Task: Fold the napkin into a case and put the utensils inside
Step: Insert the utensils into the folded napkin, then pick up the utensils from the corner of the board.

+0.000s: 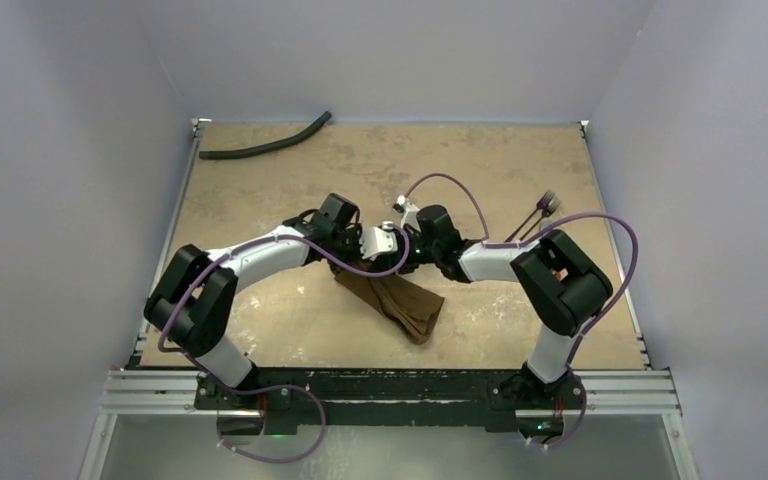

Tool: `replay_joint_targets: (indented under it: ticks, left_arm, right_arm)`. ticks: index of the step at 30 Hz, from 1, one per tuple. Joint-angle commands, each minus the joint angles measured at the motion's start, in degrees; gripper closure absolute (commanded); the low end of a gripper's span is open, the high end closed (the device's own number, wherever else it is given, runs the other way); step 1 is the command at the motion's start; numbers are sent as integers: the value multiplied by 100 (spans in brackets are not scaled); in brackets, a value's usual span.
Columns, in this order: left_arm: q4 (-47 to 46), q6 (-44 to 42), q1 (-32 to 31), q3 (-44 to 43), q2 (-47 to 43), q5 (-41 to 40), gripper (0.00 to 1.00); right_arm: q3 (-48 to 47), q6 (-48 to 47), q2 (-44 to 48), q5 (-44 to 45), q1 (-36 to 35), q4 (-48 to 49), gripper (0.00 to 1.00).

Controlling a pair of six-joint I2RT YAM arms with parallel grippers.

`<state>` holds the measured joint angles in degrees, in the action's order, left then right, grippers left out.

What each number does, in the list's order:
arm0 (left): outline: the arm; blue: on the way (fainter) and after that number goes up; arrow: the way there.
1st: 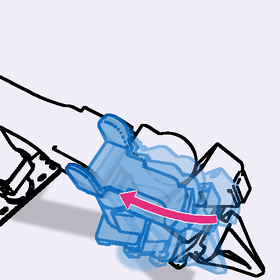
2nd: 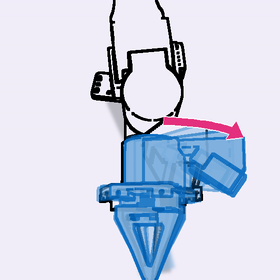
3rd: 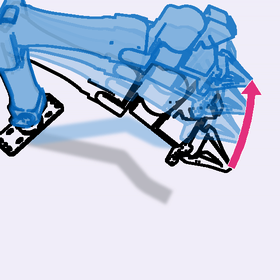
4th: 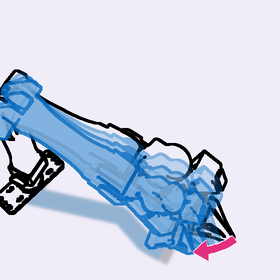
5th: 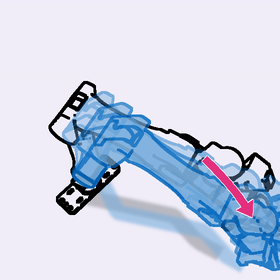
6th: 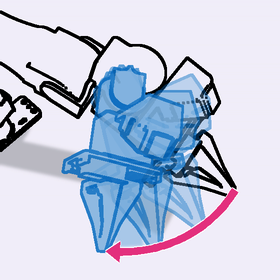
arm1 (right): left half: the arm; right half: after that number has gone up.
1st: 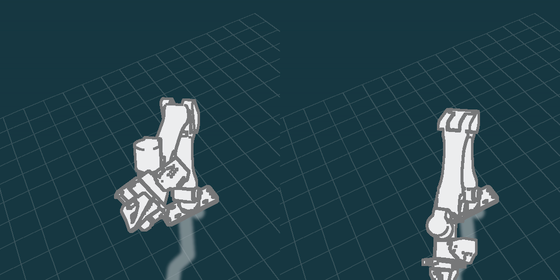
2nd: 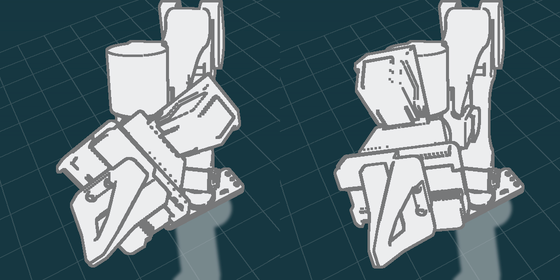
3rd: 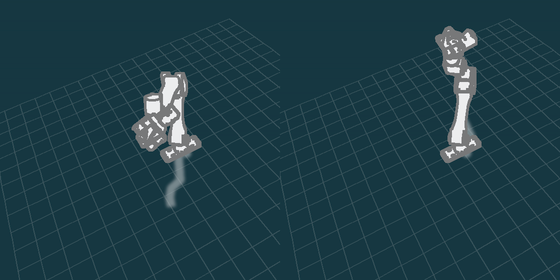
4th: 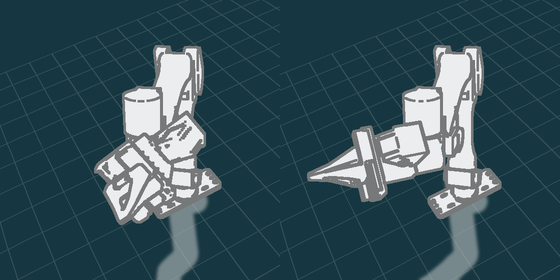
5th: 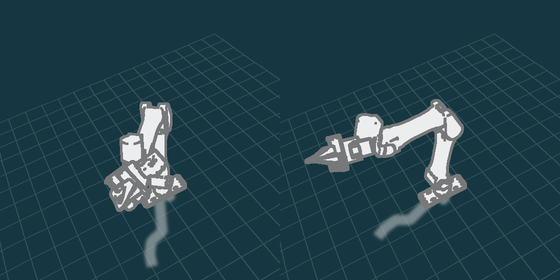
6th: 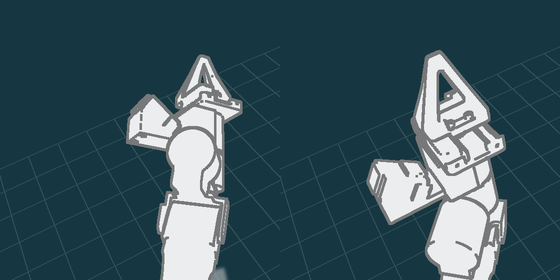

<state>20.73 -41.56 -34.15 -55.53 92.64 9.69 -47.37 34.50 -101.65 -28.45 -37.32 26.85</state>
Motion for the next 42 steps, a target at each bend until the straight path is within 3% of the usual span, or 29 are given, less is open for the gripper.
replay_joint_targets:
  ticks: [1, 6, 11, 14, 18, 25, 31, 37, 42]
  left_arm:
    - [123, 40, 68, 71, 34, -136, 100]
    - [90, 19, 71, 90, 65, -169, 100]
    - [-1, 29, 68, 157, 101, -213, 100]
    - [-37, 20, 68, 191, 118, -223, 100]
    - [-67, 34, 70, 216, 148, -231, 100]
    - [-66, 102, 71, 231, 171, -204, 100]
    - [-31, 172, 82, 206, 191, -192, 100]
    - [54, 336, 218, 117, 259, -34, 100]
    - [228, 336, 357, 10, 304, 224, 100]
  right_arm:
    - [38, -128, 221, -138, 14, 400, 56]
    - [219, -46, 169, -194, 1, 874, 55]
    - [786, 355, 352, -522, -2, 1908, 47]
    - [1018, 420, 589, -228, -13, 2223, 37]
    - [1263, 172, 1007, 313, -163, 2484, 32]
    - [1632, -1166, 1680, 2019, -1367, 2502, 30]
    - [1941, -2426, 1847, 2874, -2289, 2636, 23]
    - [2504, -3521, 1573, 3899, -3227, 3910, 28]
    - [2530, -4521, 661, 4766, -3783, 4955, 31]
